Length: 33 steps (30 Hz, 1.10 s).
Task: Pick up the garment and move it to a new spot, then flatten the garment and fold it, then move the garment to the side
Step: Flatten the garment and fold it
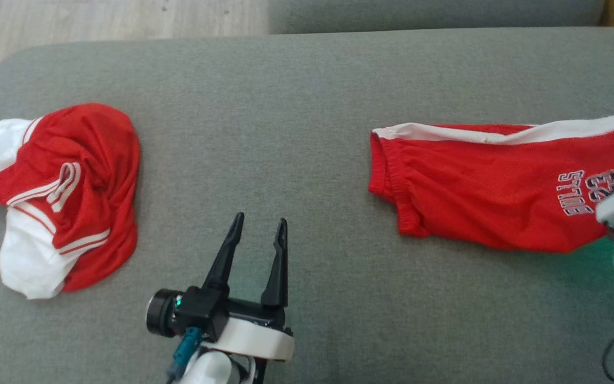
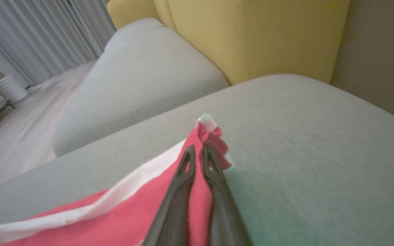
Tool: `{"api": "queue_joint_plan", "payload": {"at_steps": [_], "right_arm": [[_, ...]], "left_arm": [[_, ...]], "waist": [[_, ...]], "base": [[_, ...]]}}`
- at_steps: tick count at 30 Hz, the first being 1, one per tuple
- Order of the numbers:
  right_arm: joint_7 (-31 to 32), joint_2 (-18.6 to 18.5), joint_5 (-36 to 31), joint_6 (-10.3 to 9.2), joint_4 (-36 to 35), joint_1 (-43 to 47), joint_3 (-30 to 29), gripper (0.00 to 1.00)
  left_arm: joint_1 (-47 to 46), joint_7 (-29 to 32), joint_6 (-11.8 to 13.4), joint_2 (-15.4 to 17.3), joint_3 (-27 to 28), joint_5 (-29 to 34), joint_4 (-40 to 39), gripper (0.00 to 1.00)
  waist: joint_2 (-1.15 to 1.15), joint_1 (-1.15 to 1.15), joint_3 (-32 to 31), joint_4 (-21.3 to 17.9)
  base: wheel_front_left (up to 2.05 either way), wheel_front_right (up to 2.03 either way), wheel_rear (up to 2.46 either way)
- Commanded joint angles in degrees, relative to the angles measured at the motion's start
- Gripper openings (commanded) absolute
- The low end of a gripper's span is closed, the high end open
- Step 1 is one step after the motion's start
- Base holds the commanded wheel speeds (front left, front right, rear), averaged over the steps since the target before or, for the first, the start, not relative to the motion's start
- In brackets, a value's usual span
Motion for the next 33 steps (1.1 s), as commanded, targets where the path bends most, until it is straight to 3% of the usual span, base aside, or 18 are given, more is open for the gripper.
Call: {"api": "queue_joint_plan", "payload": {"at_steps": [1, 12, 18, 19, 20, 21, 25, 33], "right_arm": [[-1.02, 0.55, 0.43, -0.05, -3.42, -1.49, 2.39, 0.00], [2.99, 7.50, 2.04, -0.05, -19.96, 2.15, 16.16, 0.00], [6.91, 10.35, 1.67, -0.05, -23.82, 7.37, 24.94, 0.00], [7.21, 10.75, 2.29, -0.05, -24.31, 8.29, 26.26, 0.34], [7.22, 11.03, 2.90, -0.05, -24.81, 9.05, 26.92, 0.90], [6.63, 11.19, 3.34, -0.05, -25.67, 9.56, 27.39, 1.00], [2.20, 10.64, 5.19, -0.05, -30.75, 10.69, 27.57, 1.00], [-5.60, 5.65, 3.32, -0.05, -38.64, 15.41, 24.99, 1.00]], "left_arm": [[-0.59, -0.54, -0.20, -0.20, 0.89, -0.26, -1.28, 1.00], [0.74, -0.54, -0.15, -0.20, -1.07, -1.75, 0.32, 1.00], [0.72, -0.55, -0.12, -0.20, -1.36, -2.35, 0.65, 1.00], [0.68, -0.55, -0.10, -0.20, -1.34, -2.39, 0.66, 1.00], [0.65, -0.55, -0.08, -0.20, -1.31, -2.43, 0.66, 1.00], [0.66, -0.55, -0.04, -0.20, -1.21, -2.46, 0.65, 1.00], [1.31, -0.55, 0.80, -0.20, 0.02, -1.74, 0.33, 1.00], [4.45, -0.55, 2.84, -0.20, 4.59, -0.97, -2.80, 1.00]], "waist": [[0.00, 0.00, -0.45, 0.63], [0.00, 0.00, -3.35, 6.12], [0.00, 0.00, -3.23, 7.97], [0.00, 0.00, -3.18, 8.11], [0.00, 0.00, -3.16, 8.20], [0.00, 0.00, -3.20, 8.20], [0.00, 0.00, -4.45, 6.98], [0.00, 0.00, -9.15, 3.53]], "base": [[0.00, 0.00, 0.00], [0.00, 0.00, 0.00], [0.00, 0.00, 0.00], [0.00, 0.00, 0.00], [0.00, 0.00, 0.00], [0.00, 0.00, 0.00], [0.00, 0.00, 0.00], [0.00, 0.00, 0.00]]}}
